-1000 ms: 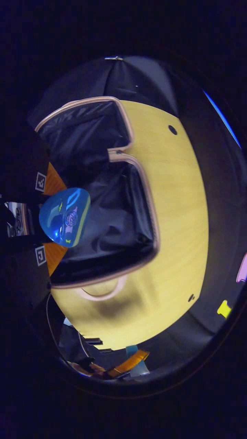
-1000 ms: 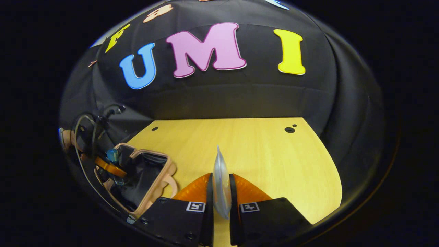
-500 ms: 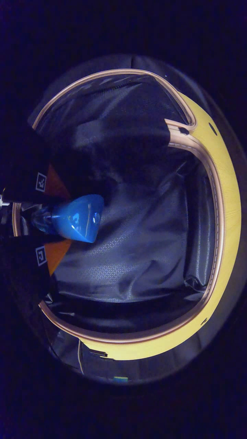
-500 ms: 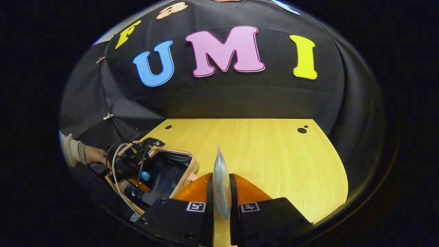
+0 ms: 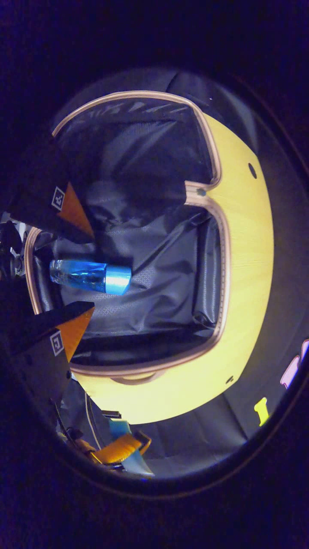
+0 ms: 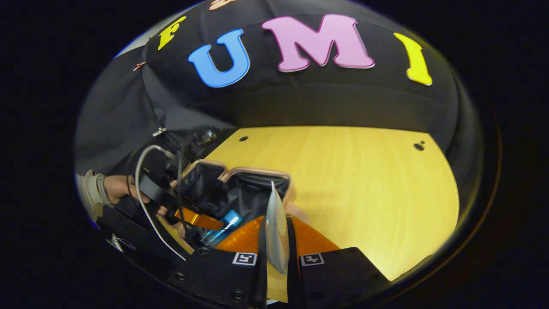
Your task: First open the suitcase, pack the skin care products into it, and then close the suitcase.
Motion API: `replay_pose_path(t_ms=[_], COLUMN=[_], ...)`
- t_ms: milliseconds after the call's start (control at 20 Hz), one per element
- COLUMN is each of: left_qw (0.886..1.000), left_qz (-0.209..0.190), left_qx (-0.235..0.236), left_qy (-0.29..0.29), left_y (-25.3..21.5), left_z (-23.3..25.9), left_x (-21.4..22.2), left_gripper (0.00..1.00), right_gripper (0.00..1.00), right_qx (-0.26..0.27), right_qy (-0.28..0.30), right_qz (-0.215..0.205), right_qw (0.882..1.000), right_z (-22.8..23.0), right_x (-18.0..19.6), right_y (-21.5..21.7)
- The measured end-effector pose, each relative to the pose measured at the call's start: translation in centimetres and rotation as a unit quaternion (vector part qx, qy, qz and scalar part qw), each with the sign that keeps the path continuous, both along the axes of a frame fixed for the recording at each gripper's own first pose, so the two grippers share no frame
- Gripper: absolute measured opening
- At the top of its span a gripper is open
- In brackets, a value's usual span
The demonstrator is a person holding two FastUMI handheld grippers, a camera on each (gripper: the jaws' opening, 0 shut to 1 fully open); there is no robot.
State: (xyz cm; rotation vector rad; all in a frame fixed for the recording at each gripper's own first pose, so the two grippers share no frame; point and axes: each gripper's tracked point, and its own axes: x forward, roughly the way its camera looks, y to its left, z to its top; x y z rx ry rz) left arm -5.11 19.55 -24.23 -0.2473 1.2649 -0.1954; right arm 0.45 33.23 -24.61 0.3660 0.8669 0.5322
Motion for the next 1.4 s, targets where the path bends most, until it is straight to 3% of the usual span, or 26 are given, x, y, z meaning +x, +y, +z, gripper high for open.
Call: replay_pose_path(t_ms=[150, 350, 400, 450, 700, 750, 950, 1050, 1250, 1400], left_qw=[0.998, 0.99, 0.986, 0.982, 0.964, 0.963, 0.957, 0.958, 0.956, 0.95], left_qz=[0.049, 0.137, 0.161, 0.184, 0.263, 0.27, 0.289, 0.284, 0.291, 0.306], left_qx=[-0.02, -0.003, 0.001, 0.003, -0.006, -0.007, -0.024, -0.015, 0.009, 0.035], left_qy=[-0.036, -0.046, -0.045, -0.042, -0.025, -0.02, -0.017, -0.02, -0.038, -0.055], left_y=[4.3, 13.3, 15.6, 17.7, 22.8, 23.2, 24.4, 25.4, 29.0, 34.6], left_z=[3.0, 3.7, 3.7, 3.2, 1.7, 1.5, 1.2, 1.1, 2.7, 3.2], left_x=[-1.7, -5.9, -7.1, -8.1, -11.4, -11.9, -11.5, -10.6, -9.0, -6.9], left_gripper=[0.86, 0.86, 0.87, 0.87, 0.87, 0.87, 0.87, 0.86, 0.86, 0.86], right_gripper=[0.22, 0.22, 0.15, 0.22, 0.25, 0.21, 0.66, 0.94, 0.98, 0.97], right_qx=[0.033, -0.017, -0.025, -0.027, -0.065, -0.067, -0.02, -0.011, -0.007, -0.009], right_qy=[0.109, 0.192, 0.21, 0.227, 0.298, 0.309, 0.343, 0.336, 0.26, 0.173], right_qz=[0.029, 0.077, 0.086, 0.09, 0.08, 0.077, 0.042, 0.042, 0.056, 0.054], right_qw=[0.993, 0.978, 0.974, 0.969, 0.949, 0.946, 0.938, 0.941, 0.964, 0.983], right_z=[-3.4, -8.1, -8.7, -9.3, -12.7, -12.7, -11.6, -10.1, -6.6, -3.2], right_x=[-1.8, -4.1, -4.7, -5.1, -6.9, -7.3, -6.7, -6.8, -5.7, -3.9], right_y=[5.8, 9.7, 10.4, 11.3, 12.3, 12.2, 13.8, 14.4, 13.5, 11.1])
